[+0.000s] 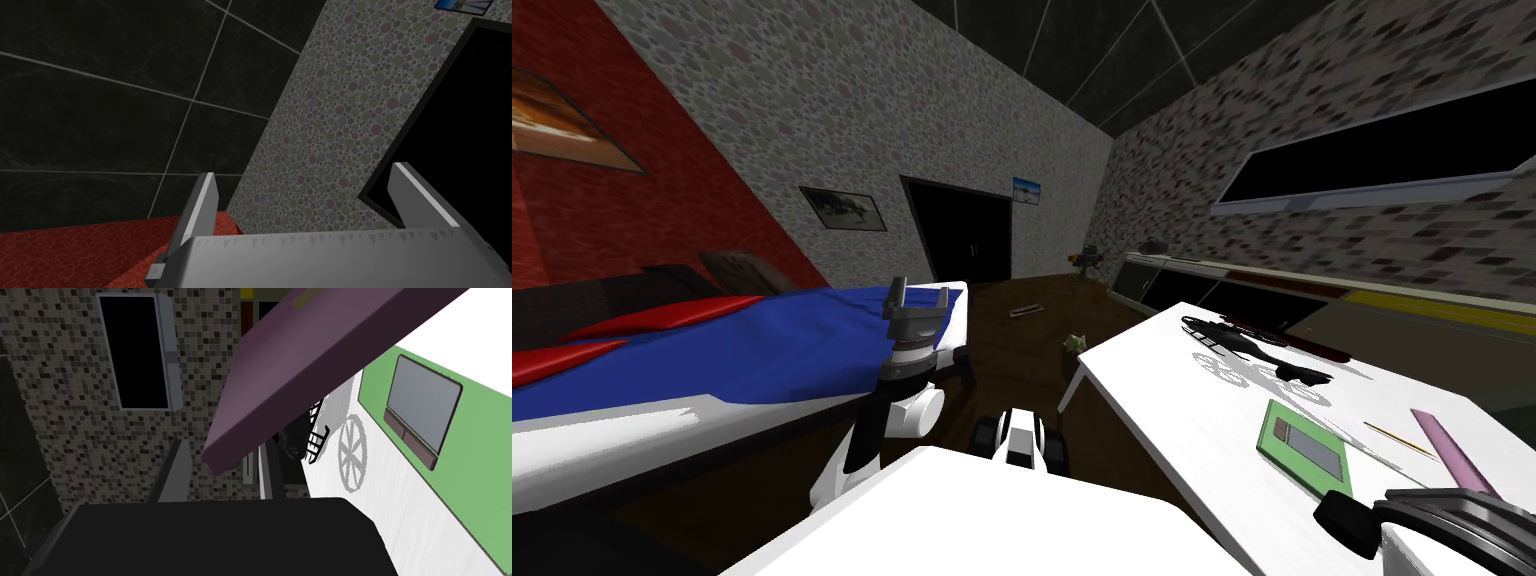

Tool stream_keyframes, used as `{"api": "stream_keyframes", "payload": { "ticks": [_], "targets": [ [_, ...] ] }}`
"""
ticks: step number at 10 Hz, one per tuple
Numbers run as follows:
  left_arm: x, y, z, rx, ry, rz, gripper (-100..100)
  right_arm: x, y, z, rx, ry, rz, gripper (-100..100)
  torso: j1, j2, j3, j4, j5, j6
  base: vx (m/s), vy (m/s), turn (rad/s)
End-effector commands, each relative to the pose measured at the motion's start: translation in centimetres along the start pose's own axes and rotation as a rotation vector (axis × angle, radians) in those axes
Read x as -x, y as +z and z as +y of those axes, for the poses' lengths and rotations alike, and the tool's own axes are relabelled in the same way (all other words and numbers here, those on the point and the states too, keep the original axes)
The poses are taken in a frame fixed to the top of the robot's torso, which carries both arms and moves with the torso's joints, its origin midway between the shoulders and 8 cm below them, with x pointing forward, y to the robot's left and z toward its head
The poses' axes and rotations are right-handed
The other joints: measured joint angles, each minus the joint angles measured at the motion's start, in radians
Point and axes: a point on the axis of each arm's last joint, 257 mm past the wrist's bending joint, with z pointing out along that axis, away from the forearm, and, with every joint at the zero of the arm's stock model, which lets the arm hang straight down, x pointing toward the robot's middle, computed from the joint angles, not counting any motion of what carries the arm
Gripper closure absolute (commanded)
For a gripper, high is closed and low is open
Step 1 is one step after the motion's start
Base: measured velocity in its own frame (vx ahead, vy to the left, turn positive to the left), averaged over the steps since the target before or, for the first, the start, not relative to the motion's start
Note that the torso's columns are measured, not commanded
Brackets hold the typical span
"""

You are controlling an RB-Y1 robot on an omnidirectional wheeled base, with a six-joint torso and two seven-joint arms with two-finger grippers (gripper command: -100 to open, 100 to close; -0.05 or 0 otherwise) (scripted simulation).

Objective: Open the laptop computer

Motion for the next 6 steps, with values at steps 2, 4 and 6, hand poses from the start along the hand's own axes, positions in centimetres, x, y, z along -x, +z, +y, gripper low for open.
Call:
{"api": "stream_keyframes", "payload": {
  "ticks": [2,4,6],
  "targets": [
    [0.0,0.0,0.0,0.000,0.000,0.000,0,-1.0,-1.4,1.5,-0.024,-0.141,0.077,100,0.003,-0.001,0.000,0.000,0.000,-0.005,-0.085,-0.023,0.286],
    [0.0,0.0,0.0,0.000,0.000,0.000,0,-1.5,-1.9,1.8,-0.035,-0.185,0.108,100,0.003,0.001,0.000,0.000,0.002,0.000,-0.075,-0.017,0.131],
    [0.0,0.0,0.0,0.000,0.000,0.000,0,-1.6,-2.4,2.2,-0.042,-0.228,0.130,100,0.003,0.002,0.001,0.001,0.001,-0.003,-0.092,-0.011,0.198]
  ]
}}
